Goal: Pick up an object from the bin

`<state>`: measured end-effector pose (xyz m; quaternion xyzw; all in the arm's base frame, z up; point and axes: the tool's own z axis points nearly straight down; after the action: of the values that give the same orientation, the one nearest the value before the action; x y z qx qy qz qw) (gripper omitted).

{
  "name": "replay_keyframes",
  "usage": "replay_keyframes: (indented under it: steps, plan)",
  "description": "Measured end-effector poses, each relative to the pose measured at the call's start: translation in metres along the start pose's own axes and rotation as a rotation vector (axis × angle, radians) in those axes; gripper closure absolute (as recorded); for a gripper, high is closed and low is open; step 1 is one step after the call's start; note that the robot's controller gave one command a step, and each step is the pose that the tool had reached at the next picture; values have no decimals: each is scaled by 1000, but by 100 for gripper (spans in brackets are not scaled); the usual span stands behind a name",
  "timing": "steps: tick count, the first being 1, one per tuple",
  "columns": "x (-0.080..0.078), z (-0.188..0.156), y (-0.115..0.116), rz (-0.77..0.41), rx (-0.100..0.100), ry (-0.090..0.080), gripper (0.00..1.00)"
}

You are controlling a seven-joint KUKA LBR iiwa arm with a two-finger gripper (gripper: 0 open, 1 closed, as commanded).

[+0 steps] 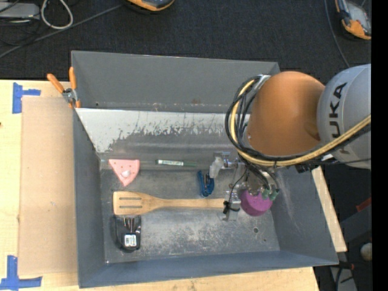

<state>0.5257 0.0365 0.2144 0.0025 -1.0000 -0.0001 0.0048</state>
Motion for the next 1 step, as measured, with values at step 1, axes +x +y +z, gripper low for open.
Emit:
replay_keyframes:
  steps: [1]
  plan:
    - [-1,-4,0,2,0,-8,0]
